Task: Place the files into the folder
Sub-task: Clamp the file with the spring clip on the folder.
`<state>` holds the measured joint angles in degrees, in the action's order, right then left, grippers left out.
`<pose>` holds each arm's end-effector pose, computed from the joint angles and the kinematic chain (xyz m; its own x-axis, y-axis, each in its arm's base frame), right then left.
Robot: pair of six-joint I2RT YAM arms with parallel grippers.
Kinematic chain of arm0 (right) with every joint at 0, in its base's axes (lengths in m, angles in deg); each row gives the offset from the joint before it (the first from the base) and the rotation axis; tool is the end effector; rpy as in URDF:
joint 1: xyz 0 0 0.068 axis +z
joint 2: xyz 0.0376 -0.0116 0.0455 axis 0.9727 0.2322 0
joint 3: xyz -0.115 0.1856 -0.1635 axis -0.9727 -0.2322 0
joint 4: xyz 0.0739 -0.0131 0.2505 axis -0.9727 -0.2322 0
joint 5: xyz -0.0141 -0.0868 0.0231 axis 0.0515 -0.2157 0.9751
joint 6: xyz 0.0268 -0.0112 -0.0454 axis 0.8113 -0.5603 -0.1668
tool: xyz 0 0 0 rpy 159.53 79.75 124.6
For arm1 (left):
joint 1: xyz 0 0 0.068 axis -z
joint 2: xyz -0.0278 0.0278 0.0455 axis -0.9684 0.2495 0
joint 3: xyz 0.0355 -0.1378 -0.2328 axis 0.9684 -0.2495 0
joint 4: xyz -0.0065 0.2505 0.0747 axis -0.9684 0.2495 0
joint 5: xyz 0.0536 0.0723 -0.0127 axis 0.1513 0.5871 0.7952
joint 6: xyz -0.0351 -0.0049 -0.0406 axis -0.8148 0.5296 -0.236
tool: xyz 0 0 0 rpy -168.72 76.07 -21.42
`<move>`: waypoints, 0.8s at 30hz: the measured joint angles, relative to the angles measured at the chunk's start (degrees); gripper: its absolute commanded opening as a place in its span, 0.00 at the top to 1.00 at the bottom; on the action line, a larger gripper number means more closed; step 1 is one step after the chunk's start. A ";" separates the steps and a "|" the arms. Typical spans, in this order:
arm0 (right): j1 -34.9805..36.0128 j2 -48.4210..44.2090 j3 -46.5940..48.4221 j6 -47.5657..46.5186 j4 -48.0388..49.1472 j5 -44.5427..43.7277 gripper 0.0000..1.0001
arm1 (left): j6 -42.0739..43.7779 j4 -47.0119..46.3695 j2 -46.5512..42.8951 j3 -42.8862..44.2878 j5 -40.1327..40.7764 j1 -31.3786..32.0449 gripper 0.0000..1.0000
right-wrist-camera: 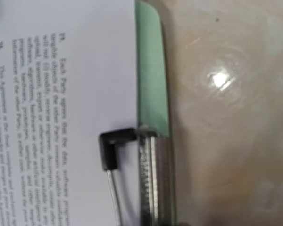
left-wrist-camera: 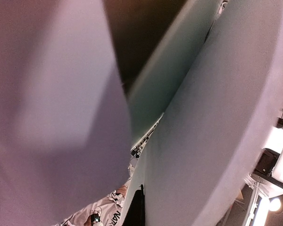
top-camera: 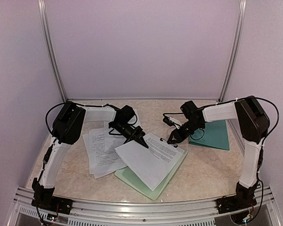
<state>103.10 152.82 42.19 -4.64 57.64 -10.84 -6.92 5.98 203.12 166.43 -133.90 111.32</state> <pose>0.3467 0.1933 0.1419 -0.7102 -0.5143 -0.4808 -0.6982 0.6022 0.3871 0.3696 -0.3066 0.1080 -0.8206 0.2494 0.5143 -0.3075 0.5659 -0.7650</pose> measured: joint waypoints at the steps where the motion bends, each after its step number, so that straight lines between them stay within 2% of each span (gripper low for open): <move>1: 0.00 0.00 0.00 0.00 0.00 0.00 1.00 | 0.02 0.00 0.00 0.00 0.00 0.00 1.00; 24: 0.39 0.00 0.00 0.00 -0.02 -0.63 1.00 | -0.85 -0.02 0.63 1.18 -0.02 0.33 1.00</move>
<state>103.49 152.82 42.19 -4.64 57.61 -11.47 -7.77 5.96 203.75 167.61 -133.92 111.65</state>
